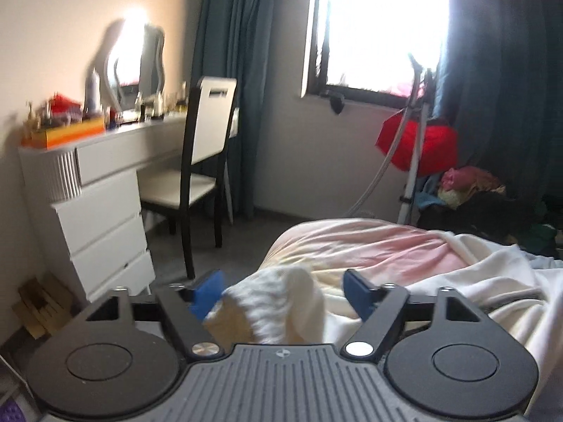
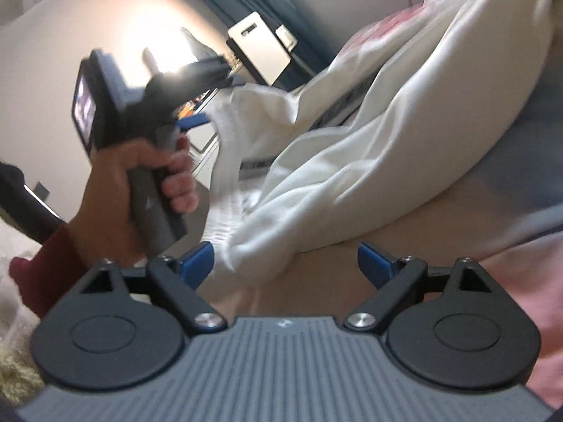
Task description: Fold clothes
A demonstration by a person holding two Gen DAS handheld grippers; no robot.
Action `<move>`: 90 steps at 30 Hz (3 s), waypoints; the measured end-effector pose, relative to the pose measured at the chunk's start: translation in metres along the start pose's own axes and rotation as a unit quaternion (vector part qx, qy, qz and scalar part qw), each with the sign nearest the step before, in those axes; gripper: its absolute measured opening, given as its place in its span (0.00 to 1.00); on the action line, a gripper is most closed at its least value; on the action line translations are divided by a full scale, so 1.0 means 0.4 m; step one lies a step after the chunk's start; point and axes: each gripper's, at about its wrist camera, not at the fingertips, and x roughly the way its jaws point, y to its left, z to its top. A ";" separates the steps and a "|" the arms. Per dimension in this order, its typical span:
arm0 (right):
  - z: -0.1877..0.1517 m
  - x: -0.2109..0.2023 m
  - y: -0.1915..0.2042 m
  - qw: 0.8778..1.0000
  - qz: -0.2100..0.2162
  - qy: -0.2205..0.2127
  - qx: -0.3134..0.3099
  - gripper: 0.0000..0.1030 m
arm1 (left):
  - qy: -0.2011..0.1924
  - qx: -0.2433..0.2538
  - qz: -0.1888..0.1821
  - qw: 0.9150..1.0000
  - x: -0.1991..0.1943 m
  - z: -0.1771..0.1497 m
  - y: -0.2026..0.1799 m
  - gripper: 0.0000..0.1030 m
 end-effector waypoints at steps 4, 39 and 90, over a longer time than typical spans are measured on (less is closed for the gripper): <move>0.052 -0.180 -0.041 0.996 -0.067 -0.047 -0.045 0.88 | 0.003 0.021 -0.031 0.999 -0.088 -0.021 -0.094 0.80; 0.149 -0.413 -0.662 0.949 -0.257 -0.161 0.089 0.88 | 0.014 0.220 -0.143 0.965 0.187 -0.192 -1.071 0.08; 0.672 0.111 -0.475 0.940 -0.338 -0.057 -0.002 0.61 | 0.087 -0.030 -0.232 0.968 -0.275 -0.394 -0.463 0.03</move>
